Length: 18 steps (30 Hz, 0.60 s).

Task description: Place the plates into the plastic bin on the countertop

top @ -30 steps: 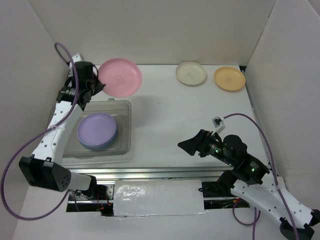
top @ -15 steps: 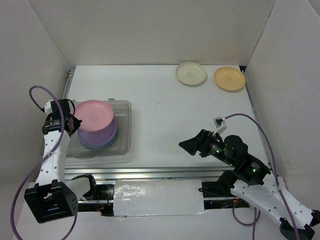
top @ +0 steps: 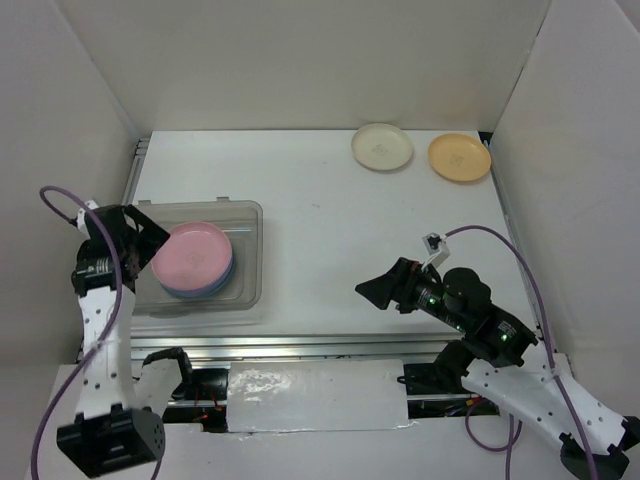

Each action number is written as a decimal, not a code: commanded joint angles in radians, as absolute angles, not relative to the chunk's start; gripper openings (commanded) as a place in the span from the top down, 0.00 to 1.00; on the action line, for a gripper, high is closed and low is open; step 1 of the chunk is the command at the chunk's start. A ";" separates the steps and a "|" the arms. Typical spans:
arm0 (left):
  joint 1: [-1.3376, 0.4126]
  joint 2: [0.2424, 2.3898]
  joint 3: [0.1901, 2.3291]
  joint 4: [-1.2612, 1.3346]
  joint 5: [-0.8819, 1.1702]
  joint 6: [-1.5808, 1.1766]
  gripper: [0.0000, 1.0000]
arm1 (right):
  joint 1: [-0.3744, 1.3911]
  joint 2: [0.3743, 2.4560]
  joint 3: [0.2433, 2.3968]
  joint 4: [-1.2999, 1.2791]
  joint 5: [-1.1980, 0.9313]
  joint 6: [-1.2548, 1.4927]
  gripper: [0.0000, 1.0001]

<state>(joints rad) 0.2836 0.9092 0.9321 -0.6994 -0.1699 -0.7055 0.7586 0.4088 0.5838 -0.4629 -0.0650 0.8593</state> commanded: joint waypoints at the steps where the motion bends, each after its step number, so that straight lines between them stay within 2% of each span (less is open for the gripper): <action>1: 0.272 0.793 1.034 -0.787 -0.178 -0.655 0.01 | 0.759 0.445 0.620 -0.417 -0.052 0.839 0.00; 6: 0.256 0.778 1.032 -0.793 -0.031 -0.583 0.01 | 0.744 0.505 0.641 -0.432 0.049 0.839 0.00; 12: 0.125 0.810 0.960 -0.669 0.060 -0.584 0.01 | 0.695 0.511 0.655 -0.512 0.190 0.902 0.00; 15: -0.065 0.891 0.998 -0.618 0.006 -0.633 0.01 | 0.689 0.448 0.653 -0.596 0.316 0.980 0.00; 18: -0.298 1.053 1.077 -0.591 -0.148 -0.682 0.01 | 0.670 0.394 0.698 -0.715 0.451 1.052 0.00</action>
